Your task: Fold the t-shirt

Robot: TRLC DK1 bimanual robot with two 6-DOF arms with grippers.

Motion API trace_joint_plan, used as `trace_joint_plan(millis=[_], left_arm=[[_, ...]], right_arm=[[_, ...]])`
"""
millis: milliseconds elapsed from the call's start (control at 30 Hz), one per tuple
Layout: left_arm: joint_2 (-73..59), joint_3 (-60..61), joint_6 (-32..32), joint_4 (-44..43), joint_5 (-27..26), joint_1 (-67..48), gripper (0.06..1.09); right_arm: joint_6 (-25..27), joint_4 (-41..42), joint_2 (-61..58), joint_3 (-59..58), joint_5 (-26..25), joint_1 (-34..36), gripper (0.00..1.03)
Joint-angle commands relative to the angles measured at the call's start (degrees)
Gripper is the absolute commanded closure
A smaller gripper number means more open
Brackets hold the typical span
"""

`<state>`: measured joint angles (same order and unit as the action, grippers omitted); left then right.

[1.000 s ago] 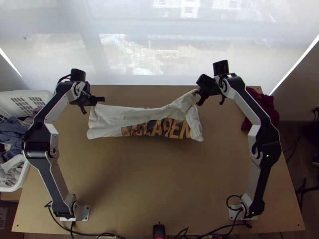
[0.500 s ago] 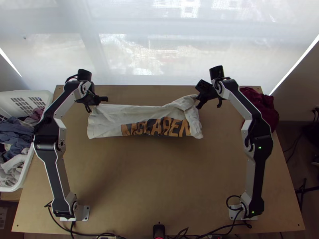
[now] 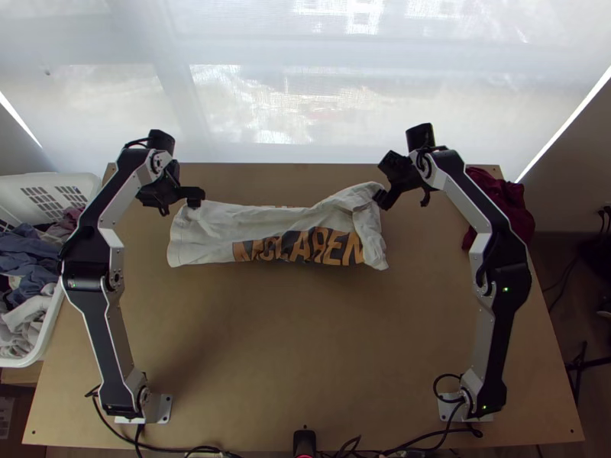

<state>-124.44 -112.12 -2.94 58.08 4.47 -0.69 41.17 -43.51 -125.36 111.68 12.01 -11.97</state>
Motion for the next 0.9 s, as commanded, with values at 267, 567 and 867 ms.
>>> trace_joint_plan(millis=[267,567,867], left_arm=[[9.0,6.9,-1.0,8.5,-3.4,0.4,0.11],[5.8,6.9,-3.0,5.2,-4.4,-1.7,0.11],[2.9,6.6,-3.9,3.2,-2.2,-1.8,0.11]], right_arm=[[-1.0,-0.1,13.0,-2.4,0.1,-3.5,0.04],[-2.1,-0.1,15.9,-6.4,0.1,-13.3,0.04],[-2.0,0.4,13.7,-11.4,0.0,-21.4,0.04]])
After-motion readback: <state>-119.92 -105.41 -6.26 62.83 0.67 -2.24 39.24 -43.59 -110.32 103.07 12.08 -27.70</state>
